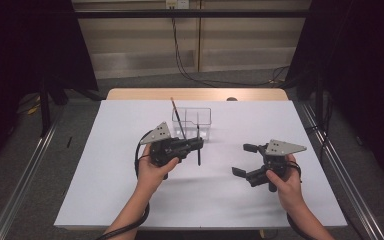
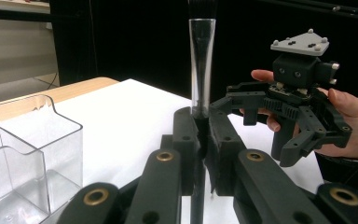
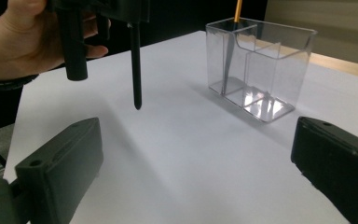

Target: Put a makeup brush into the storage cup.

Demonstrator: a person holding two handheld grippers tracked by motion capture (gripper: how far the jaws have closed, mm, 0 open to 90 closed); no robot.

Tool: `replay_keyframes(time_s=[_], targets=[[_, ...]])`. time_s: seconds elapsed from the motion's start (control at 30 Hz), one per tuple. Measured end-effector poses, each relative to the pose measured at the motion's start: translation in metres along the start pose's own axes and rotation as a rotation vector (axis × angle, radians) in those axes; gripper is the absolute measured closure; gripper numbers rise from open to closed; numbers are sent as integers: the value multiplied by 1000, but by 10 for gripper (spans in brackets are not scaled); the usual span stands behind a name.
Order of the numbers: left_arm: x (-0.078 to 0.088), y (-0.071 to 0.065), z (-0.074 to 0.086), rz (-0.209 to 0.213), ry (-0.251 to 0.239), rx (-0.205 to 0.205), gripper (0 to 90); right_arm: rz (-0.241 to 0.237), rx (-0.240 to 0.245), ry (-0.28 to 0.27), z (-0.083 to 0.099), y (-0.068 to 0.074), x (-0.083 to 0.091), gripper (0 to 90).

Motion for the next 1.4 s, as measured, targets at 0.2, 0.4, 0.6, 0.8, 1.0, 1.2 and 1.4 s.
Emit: replay_keyframes(time_s=[0.2, 0.4, 0.6, 0.8, 1.0, 1.2, 1.4], targets=[[1, 1, -1, -9, -1, -4, 833, 24, -2, 6, 5, -6, 11, 18], [2, 2, -2, -18, -1, -10, 833, 42, 4, 15, 7, -9, 20, 18], [4, 4, -2, -27, -3, -11, 834, 60, -1, 20, 9, -11, 28, 19], [4, 7, -5, -35, -4, -16, 834, 71, -1, 27, 11, -13, 34, 19], [4, 10, -8, -46, -6, -16, 834, 85, -5, 27, 13, -15, 41, 19], [5, 13, -9, -57, -11, -13, 833, 99, -7, 27, 15, -17, 48, 19], [6, 16, -9, -64, -15, -14, 834, 107, -7, 15, 17, -17, 53, 19]])
Point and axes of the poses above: each handheld gripper's, and its own axes: x roughly backward along the jaws, z roughly out of its underside, y roughly to its left, the point moved 1 cm from there along -x, roughly forward along the jaws, and after that the axes turned 8 degrees about -y, right-handed, at the moved point
